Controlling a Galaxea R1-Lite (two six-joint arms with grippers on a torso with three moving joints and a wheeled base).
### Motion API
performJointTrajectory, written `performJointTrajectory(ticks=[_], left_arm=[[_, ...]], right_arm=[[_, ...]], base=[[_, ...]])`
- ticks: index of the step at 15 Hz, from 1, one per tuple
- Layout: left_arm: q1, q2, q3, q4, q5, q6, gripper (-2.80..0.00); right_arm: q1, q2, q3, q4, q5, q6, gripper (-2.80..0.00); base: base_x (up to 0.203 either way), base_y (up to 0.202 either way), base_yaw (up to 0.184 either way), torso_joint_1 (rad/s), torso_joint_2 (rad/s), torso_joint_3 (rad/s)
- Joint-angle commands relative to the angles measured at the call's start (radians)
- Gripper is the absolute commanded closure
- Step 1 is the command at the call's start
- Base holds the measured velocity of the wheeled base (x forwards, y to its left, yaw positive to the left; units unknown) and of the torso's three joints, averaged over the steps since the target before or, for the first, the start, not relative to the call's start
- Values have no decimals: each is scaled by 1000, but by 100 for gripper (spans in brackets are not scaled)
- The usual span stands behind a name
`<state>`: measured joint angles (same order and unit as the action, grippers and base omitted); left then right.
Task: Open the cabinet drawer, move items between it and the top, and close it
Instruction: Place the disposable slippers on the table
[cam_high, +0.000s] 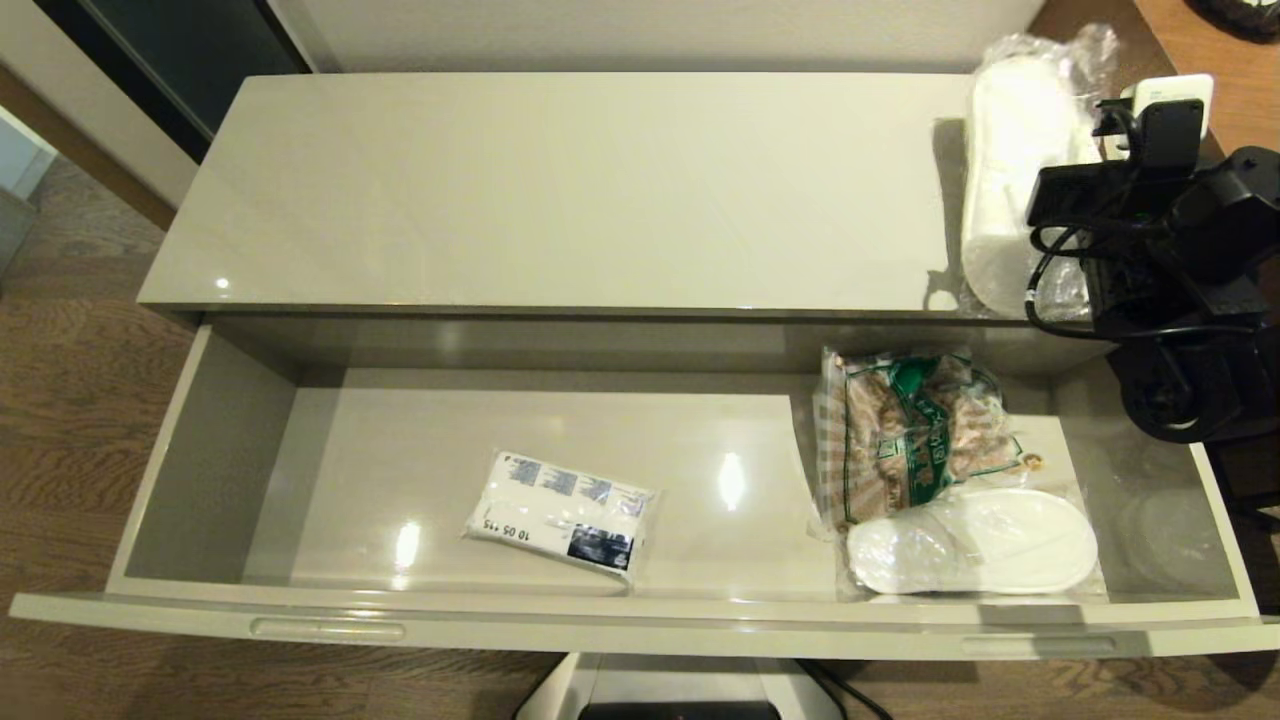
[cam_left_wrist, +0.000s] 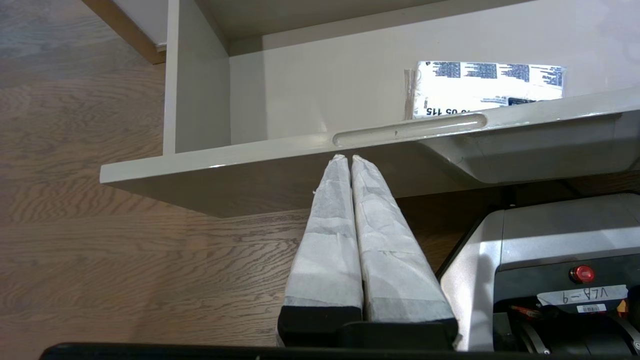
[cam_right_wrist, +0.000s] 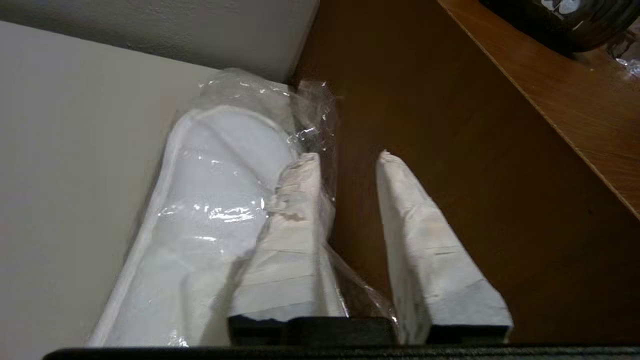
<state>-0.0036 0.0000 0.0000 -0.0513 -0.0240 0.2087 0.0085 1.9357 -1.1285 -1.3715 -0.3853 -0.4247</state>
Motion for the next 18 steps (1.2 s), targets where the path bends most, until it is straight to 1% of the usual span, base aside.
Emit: performJointTrajectory(ticks=[1, 7, 9, 11, 13, 14, 15, 16, 18], left_arm=[[1, 2, 0, -1, -1, 1, 0], [1, 2, 0, -1, -1, 1, 0], [1, 2, 0, -1, -1, 1, 0], [1, 2, 0, -1, -1, 1, 0], [1, 2, 0, -1, -1, 1, 0], [1, 2, 0, -1, -1, 1, 0], [1, 2, 0, -1, -1, 1, 0], [1, 2, 0, -1, -1, 1, 0], [1, 2, 0, -1, -1, 1, 0]], right_arm=[[-4, 0, -2, -9, -7, -6, -280], [-4, -21, 14, 8, -1, -5, -280], [-4, -61, 43, 29, 15, -1, -280], [-4, -138, 91, 95, 39, 15, -280], [-3, -263, 134, 238, 63, 56, -280], [-2, -336, 148, 367, 74, 89, -280], [0, -409, 154, 533, 91, 126, -280], [2, -452, 159, 642, 107, 158, -280], [8, -481, 166, 715, 140, 204, -280]], base=[[0, 0, 0, 0, 0, 0], [0, 0, 0, 0, 0, 0], [0, 0, 0, 0, 0, 0], [0, 0, 0, 0, 0, 0], [0, 0, 0, 0, 0, 0], [0, 0, 0, 0, 0, 0], [0, 0, 0, 0, 0, 0], [0, 0, 0, 0, 0, 0], [0, 0, 0, 0, 0, 0]])
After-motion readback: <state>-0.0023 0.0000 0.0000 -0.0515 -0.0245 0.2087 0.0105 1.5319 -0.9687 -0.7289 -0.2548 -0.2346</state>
